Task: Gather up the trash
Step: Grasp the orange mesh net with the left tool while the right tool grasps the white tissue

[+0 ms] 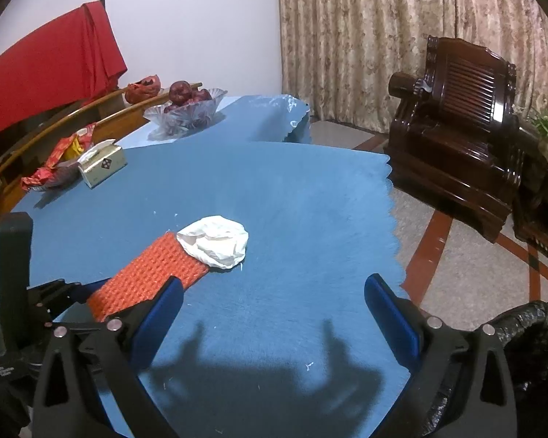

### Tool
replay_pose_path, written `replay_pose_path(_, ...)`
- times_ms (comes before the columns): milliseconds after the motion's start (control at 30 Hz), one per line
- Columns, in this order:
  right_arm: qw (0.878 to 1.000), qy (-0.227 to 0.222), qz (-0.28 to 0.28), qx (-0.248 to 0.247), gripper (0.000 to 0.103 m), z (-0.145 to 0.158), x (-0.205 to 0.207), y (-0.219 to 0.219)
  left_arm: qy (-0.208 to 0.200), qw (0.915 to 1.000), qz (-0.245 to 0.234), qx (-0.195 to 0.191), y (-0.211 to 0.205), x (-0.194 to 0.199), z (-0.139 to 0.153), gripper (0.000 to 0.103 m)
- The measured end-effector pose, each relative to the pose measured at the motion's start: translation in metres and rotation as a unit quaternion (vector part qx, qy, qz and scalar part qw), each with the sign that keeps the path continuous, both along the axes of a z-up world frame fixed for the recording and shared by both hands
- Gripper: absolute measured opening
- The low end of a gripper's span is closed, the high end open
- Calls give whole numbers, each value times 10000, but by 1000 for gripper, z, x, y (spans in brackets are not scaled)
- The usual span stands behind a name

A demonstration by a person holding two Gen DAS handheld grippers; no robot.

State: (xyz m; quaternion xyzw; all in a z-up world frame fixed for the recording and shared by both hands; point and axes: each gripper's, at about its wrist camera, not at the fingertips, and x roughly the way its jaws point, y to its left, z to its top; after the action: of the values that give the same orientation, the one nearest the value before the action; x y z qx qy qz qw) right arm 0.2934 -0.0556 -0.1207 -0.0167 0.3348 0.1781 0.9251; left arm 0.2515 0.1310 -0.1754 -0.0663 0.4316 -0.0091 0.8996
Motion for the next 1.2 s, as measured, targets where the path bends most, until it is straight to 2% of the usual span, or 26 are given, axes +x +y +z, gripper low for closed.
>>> replay_pose_path(67,10000,9,2,2,97,-2,1,1,-31,10000,-18,-79,1,0,1,38)
replay_pose_path(100,10000,23,4,4,97,-3,2,2,-35,9999,-48,-142,1,1,1,32)
replay_pose_path(133,10000,32,6,6,97,-3,2,2,-35,9997,-82,-227,1,0,2,22)
replay_pose_path(167,10000,41,12,9,97,-4,3,3,-35,9995,-108,-293,1,1,2,17)
replay_pose_path(267,10000,60,43,7,97,-6,4,6,-91,9996,-151,-230,-3,-1,5,12)
replay_pose_path(600,9998,66,159,26,97,-10,14,20,-441,9981,338,-257,32,-24,29,11)
replay_pose_path(867,9997,66,234,32,97,-18,36,52,-483,9967,627,-172,55,-7,31,11)
replay_pose_path(1133,9993,324,206,-6,97,-35,62,72,-470,9962,735,-39,67,10,23,11)
replay_pose_path(1200,9985,480,263,-75,91,-40,67,78,-478,9959,774,-19,71,12,23,11)
